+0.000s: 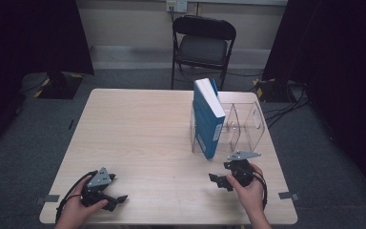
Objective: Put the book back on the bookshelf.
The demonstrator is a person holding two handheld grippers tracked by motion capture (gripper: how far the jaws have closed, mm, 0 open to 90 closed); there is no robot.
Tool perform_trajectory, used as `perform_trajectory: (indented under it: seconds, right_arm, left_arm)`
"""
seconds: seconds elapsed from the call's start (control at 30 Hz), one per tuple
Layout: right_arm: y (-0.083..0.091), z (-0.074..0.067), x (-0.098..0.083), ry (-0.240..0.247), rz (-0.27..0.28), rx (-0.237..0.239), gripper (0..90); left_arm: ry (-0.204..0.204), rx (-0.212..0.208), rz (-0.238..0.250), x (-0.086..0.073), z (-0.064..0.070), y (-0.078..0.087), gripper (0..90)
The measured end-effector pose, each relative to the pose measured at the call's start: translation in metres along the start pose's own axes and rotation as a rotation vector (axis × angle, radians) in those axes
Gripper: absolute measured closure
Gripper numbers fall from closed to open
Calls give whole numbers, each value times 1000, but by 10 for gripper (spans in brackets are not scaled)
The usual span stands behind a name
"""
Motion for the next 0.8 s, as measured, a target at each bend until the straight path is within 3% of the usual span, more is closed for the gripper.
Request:
perform_trajectory:
  seconds: [0.37,0.57,0.67,0.8]
  right_arm:
    - [-7,9,-19,24,-27,-28,184]
    - [-14,9,-32,84,-60,-46,183]
    - [-15,9,-34,116,-47,-51,175]
    - [-16,9,-36,117,-28,-50,162]
  left_arm:
    - [0,0,0,0,0,0,69]
    - [-1,0,0,0,0,0,69]
    - [-1,0,0,0,0,0,69]
    - [-1,0,0,0,0,0,69]
Point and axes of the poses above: each handheld gripper's, and its own axes: y roughly backward along the jaws, x roughly out of its top, z roughly to its right, the point moved 4 cm from there along -y, roughly forward along the jaws, and after that the axes turned 8 degrees about -x, right-handed, at the moved point
